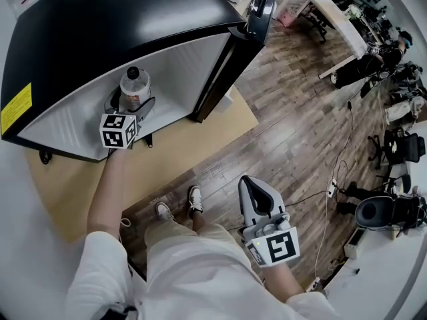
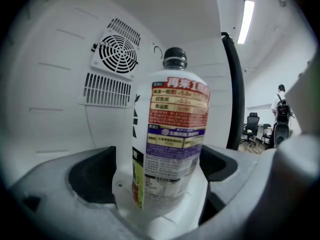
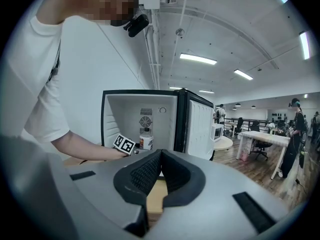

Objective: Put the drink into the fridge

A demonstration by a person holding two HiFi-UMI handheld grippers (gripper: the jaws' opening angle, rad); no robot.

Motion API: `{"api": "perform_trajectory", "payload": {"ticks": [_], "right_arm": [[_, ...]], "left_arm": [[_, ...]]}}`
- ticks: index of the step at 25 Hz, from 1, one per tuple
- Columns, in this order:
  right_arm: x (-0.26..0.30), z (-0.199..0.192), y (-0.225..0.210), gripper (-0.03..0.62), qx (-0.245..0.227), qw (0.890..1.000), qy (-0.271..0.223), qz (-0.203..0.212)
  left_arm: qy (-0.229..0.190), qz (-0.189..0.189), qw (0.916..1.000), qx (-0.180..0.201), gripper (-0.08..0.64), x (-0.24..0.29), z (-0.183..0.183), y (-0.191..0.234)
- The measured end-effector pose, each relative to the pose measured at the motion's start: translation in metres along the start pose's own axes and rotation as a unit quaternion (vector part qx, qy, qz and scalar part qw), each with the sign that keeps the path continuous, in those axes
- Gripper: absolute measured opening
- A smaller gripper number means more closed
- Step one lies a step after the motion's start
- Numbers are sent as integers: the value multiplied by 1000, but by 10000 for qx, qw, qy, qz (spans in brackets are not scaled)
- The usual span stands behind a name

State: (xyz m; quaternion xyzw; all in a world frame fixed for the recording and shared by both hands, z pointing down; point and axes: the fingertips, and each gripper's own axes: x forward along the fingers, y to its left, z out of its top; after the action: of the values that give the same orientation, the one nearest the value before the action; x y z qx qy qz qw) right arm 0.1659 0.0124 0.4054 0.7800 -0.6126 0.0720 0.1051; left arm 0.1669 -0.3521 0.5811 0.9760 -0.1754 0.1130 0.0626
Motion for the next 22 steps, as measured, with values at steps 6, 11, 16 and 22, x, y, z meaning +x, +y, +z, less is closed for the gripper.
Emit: {"api": "perform_trajectory", "payload": {"ticks": [6,11,16,22], "right_arm": [[6,-1,0,0,84,9998,-66,138],[21,9,7,0,94,9986,-261,446],[32,22,11,0,96,9960,-460,754],[44,30,20,0,141,9906,-592,1228]], "left_arm": [[-39,-21,10000,-1,509,-46,-6,-13],[-186,104,9997,-81,506,-79,3,-21],[-309,451,9985,29,413,-109,14,-24],[-473,736,9961,81,134,-144,24,-29]]}}
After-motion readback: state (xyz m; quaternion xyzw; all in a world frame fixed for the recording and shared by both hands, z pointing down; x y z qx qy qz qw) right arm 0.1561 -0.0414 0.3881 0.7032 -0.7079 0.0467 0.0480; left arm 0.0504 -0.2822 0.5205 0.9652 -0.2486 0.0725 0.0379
